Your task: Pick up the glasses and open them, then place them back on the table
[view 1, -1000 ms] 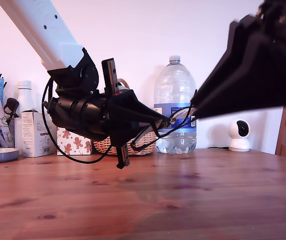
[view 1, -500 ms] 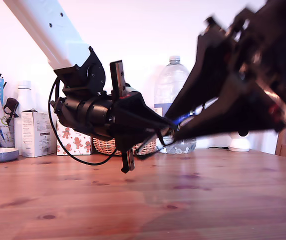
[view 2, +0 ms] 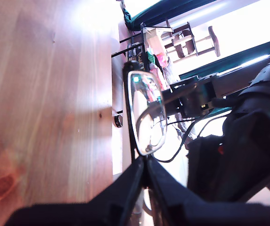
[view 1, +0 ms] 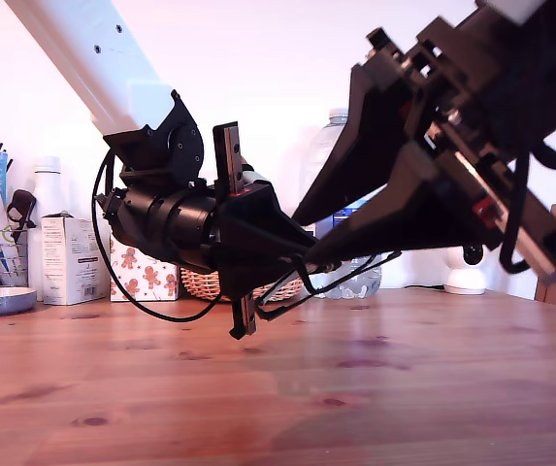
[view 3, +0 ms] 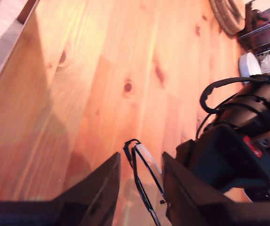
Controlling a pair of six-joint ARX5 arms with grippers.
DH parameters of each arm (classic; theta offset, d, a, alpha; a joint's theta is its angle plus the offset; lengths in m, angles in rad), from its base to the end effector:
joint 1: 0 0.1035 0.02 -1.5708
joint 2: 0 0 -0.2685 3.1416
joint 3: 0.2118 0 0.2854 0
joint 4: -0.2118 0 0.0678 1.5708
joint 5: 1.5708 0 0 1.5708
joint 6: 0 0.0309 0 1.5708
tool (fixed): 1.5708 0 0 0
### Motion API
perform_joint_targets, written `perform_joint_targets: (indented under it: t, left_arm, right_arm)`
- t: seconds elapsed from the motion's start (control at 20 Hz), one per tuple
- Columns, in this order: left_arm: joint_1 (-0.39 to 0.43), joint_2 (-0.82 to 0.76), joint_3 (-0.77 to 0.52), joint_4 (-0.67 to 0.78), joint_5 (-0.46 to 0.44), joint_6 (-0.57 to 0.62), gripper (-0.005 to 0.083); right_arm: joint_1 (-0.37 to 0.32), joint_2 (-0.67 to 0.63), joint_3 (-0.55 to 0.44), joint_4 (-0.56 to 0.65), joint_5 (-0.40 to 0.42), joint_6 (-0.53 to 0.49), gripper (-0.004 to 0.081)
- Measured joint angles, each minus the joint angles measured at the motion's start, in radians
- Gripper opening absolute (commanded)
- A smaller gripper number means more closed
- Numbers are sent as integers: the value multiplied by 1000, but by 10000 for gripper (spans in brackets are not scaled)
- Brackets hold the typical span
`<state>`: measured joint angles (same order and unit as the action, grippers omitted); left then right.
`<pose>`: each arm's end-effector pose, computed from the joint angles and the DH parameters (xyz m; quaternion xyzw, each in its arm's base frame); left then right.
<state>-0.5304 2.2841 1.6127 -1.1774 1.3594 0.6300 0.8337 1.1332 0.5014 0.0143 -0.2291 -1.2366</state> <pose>0.3566 -0.2441 0.1085 -0.1964 0.5435 -0.6905 0.4351 0.1606 0.1873 0.1736 -0.5498 -0.0435 0.5615 0.6168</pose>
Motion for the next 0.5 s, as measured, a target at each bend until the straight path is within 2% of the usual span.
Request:
perform_joint_targets:
  t: [0.3,0.5]
  left_arm:
    - [0,0,0,0,-1,0,-21]
    - [0,0,0,0,-1,0,-21]
  right_arm:
    - [39,27,0,0,0,-22,243]
    - [39,27,0,0,1,-22,186]
